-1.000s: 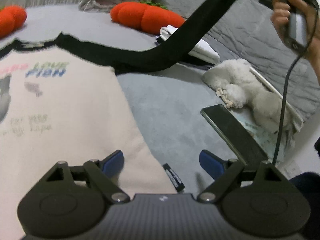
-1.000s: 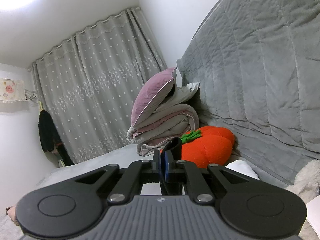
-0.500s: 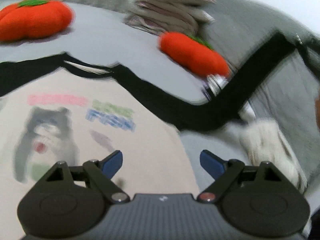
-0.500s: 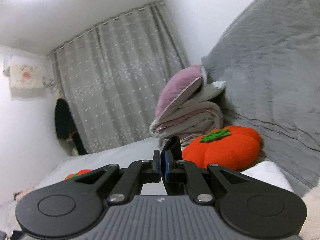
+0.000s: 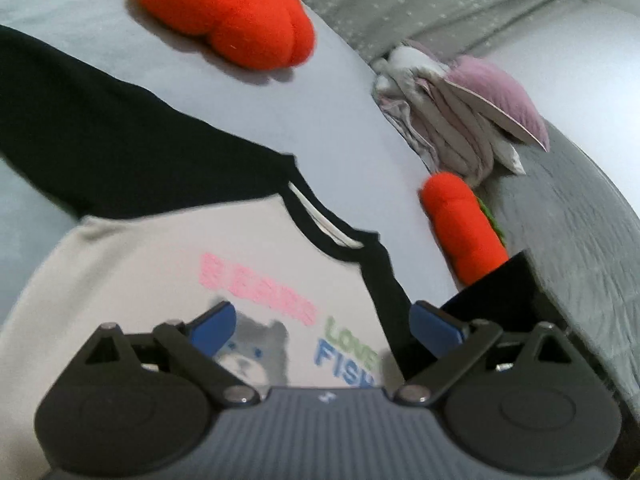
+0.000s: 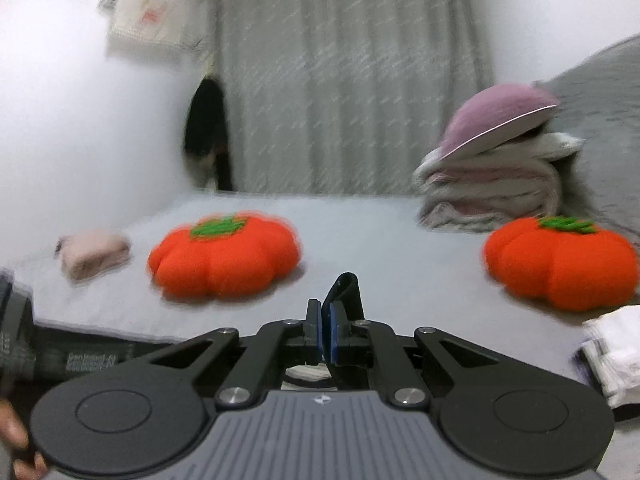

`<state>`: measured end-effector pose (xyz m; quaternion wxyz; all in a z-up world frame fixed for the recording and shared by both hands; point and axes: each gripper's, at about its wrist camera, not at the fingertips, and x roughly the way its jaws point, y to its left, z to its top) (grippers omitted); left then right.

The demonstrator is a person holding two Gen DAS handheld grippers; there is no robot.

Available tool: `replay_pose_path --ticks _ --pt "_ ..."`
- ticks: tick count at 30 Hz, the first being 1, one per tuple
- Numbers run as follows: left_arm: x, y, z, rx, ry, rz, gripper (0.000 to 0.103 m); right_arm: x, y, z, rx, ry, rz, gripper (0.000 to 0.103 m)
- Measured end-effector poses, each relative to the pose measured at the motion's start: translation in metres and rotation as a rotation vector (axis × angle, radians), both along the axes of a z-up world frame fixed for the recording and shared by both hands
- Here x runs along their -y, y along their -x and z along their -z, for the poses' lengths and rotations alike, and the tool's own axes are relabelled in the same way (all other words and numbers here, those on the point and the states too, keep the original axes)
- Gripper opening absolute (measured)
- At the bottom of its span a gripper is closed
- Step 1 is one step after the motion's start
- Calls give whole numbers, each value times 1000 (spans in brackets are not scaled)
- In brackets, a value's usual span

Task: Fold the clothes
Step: 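Bring the left gripper to the black sleeve and close it beside the right gripper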

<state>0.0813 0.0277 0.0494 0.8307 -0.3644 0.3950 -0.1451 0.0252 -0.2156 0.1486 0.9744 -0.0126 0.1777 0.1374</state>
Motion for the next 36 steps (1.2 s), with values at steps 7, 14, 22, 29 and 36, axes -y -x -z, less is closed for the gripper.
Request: replay_pose_path --ticks 7,14,22,29,36 --pt "-16 -14 11 -35 77 -20 98 -50 -8 47 -39 55 -83 7" --pt "-5 -26 20 -43 135 41 98 -77 -6 86 -81 143 -131 7" --pt "10 -34 27 -26 88 122 95 -89 -7 109 -87 211 -155 7" --pt "14 -41 35 -43 35 192 79 -96 -6 124 -113 278 -287 7" --pt "14 -44 39 -62 -28 201 74 -84 -5 114 -187 354 -381 23"
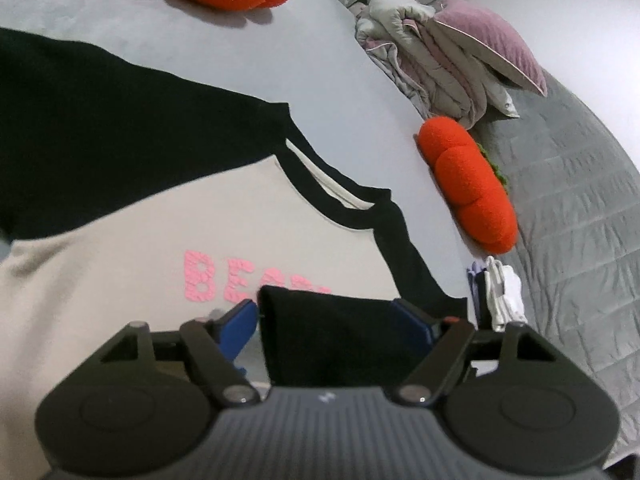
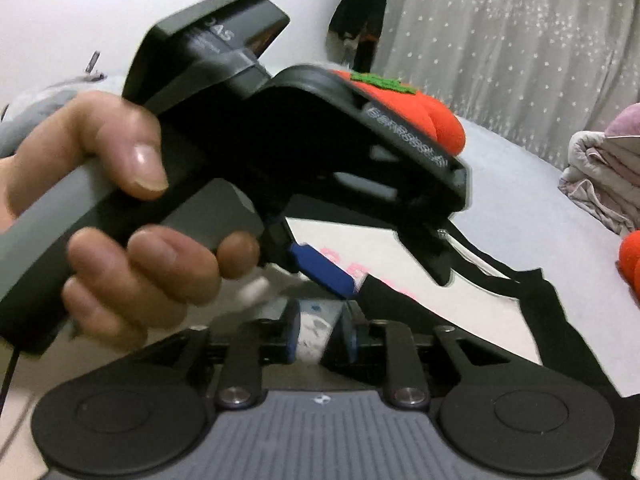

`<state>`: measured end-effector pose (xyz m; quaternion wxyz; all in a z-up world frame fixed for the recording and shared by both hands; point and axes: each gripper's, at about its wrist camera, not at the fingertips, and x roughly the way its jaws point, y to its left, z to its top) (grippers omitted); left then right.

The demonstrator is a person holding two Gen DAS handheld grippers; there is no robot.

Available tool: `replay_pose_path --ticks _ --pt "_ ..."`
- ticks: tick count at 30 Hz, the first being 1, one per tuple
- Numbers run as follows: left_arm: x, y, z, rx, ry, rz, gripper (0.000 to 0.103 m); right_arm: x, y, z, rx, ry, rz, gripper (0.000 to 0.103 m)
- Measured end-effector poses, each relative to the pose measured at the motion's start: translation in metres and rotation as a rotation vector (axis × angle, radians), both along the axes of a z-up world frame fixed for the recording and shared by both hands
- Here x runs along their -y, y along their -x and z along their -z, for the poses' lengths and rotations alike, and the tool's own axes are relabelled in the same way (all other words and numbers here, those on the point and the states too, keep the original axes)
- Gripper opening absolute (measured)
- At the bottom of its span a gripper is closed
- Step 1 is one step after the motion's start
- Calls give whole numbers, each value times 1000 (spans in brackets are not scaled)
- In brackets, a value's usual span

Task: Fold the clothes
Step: 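Bring the left gripper to the black sleeve and close it beside the right gripper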

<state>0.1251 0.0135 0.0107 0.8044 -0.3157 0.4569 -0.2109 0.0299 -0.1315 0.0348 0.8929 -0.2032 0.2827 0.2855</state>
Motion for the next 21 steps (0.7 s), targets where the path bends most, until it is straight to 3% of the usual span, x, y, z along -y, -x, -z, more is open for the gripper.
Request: replay_pose_path --ticks 6,13,19,21 --pt "3 2 -3 21 -45 17 73 42 -8 -1 -78 -34 62 26" --pt "3 3 -2 29 -56 19 71 20 8 19 -10 69 -88 26" --pt "4 4 -4 37 -73 22 71 6 8 29 62 134 -101 25" --pt "2 4 -4 33 -68 17 71 3 9 30 66 139 -108 12"
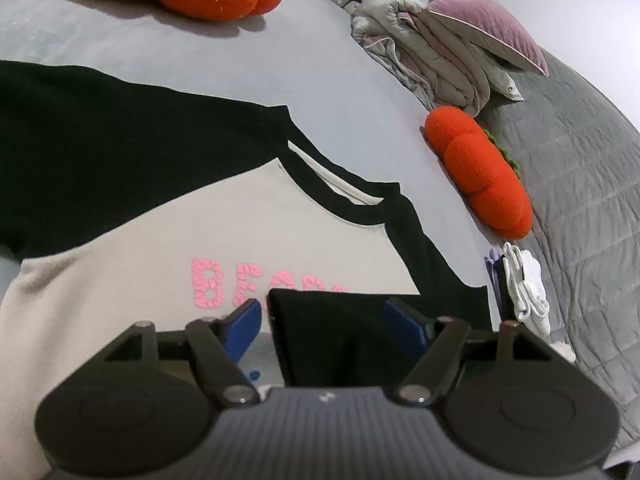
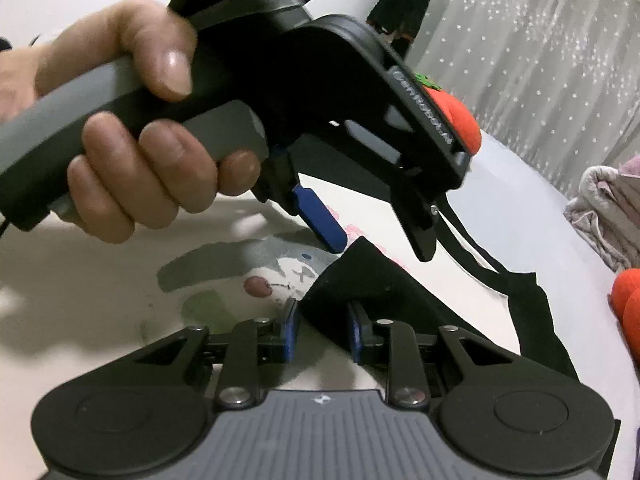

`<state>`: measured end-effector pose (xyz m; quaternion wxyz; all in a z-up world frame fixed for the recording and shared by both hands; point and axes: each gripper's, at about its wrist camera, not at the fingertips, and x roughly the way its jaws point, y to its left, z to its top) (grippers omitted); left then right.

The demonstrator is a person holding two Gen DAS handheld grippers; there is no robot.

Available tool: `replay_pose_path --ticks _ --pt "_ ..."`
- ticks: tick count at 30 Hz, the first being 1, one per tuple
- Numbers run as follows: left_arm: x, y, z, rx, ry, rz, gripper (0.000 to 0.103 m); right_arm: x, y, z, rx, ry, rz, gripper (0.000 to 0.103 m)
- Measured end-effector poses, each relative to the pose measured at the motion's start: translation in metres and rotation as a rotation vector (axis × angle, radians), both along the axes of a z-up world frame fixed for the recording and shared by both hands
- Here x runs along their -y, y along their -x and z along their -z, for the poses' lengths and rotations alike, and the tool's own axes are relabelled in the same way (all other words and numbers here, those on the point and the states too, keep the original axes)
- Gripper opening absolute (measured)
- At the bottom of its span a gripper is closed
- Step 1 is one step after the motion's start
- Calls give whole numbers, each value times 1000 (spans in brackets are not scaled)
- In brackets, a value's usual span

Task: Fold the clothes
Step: 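Bring the left gripper to the black sleeve and close it beside the right gripper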

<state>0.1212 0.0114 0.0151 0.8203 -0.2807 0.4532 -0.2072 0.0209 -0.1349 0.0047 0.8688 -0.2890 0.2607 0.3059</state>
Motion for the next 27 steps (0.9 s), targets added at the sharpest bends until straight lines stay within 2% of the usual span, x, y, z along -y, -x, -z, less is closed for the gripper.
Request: replay_pose_path --ticks 3,10,16,21,25,27 --pt "-4 0 -1 -20 20 -16 72 -1 2 -5 33 -20 9 12" --pt "-8 3 0 -94 119 -34 73 11 -3 -31 62 -155 83 12" --pt "-3 5 -1 -96 130 -33 73 10 -5 -43 76 -205 102 12" --pt "-3 6 -2 -95 129 -52 74 10 -2 -48 65 -229 109 12" --pt "-3 7 -3 -94 128 -67 73 11 3 -49 70 -175 82 12" --pt "-3 8 -3 -93 128 -75 69 14 6 -49 67 -160 70 12"
